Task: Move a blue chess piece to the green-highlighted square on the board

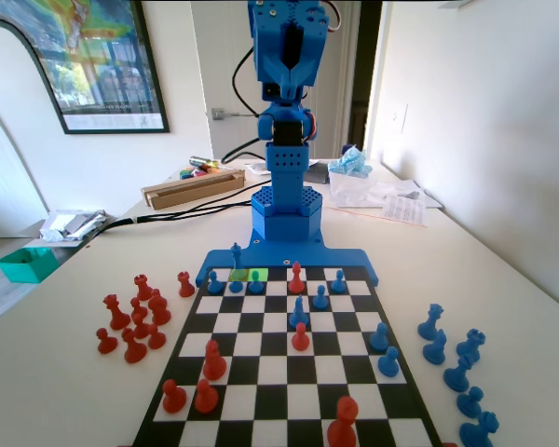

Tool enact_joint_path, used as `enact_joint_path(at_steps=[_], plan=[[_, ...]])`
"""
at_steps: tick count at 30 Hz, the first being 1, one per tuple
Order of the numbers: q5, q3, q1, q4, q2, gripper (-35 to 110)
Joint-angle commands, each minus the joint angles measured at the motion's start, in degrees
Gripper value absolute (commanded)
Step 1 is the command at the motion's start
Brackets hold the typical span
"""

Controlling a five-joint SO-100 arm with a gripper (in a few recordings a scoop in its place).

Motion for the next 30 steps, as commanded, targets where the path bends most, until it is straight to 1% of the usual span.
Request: enact_joint_path(at_steps=[1, 23, 26, 30], plan=[[-0.62, -0.62, 0.26, -0.97, 1.14, 1], [-0.62, -0.62, 0.0, -1.05, 1.14, 1], [-0.62, -0.62, -0.18, -0.97, 1.14, 5], [-0.62, -0.62, 0.79, -0.97, 1.14, 6]])
